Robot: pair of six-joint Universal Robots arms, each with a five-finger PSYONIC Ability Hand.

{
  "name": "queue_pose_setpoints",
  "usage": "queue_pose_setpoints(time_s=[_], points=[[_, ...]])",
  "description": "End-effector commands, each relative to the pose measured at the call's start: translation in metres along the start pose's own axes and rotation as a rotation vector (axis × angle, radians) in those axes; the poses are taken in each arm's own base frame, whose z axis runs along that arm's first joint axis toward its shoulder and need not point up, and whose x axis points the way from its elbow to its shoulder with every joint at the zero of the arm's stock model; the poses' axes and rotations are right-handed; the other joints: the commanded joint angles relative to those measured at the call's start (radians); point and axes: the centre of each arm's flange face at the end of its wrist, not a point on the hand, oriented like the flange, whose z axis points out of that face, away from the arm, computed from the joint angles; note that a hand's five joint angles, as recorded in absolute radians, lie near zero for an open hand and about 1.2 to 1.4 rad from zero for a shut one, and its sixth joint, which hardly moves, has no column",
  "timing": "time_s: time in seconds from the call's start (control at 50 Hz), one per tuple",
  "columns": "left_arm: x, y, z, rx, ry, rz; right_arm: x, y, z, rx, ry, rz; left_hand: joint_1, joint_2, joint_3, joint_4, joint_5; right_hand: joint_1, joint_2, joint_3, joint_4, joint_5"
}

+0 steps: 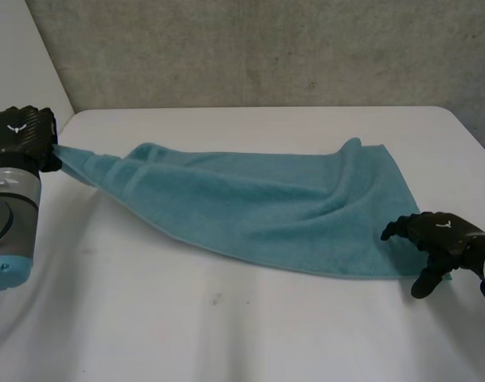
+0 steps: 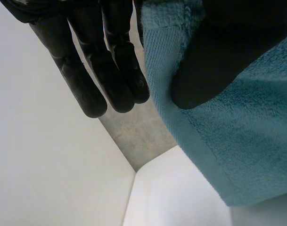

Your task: Fold the laundry

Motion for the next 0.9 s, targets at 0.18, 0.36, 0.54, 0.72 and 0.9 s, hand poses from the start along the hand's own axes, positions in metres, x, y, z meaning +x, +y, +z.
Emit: queue_pose_setpoints(time_s=[0.18, 0.36, 0.54, 0.72, 0.9], points=[[0.008, 0.001, -0.007, -0.008, 0.027, -0.003, 0.01, 0.013, 0.02, 0.041, 0.076, -0.12, 0.28, 0.194, 0.202, 0.2, 0.261, 0.273, 0.232, 0.221, 0.221, 0.219], [0.008, 0.001, -0.007, -0.007, 0.025, -0.004, 0.018, 0.023, 0.031, 0.012, 0.116, -0.125, 0.28, 0.194, 0.202, 0.2, 0.261, 0.349, 0.308, 0.297, 0.297, 0.295], [0.008, 0.002, -0.007, -0.008, 0.025, -0.006, 0.025, 0.024, 0.036, 0.008, 0.157, -0.137, 0.28, 0.194, 0.202, 0.2, 0.261, 0.44, 0.399, 0.388, 0.388, 0.386], [0.008, 0.002, -0.008, -0.009, 0.027, -0.006, 0.03, 0.021, 0.04, 0.027, 0.171, -0.152, 0.28, 0.194, 0.202, 0.2, 0.261, 0.475, 0.434, 0.423, 0.423, 0.421], [0.008, 0.002, -0.008, -0.012, 0.028, -0.005, 0.029, 0.017, 0.045, 0.048, 0.169, -0.162, 0.28, 0.194, 0.202, 0.2, 0.261, 0.678, 0.636, 0.626, 0.626, 0.624]])
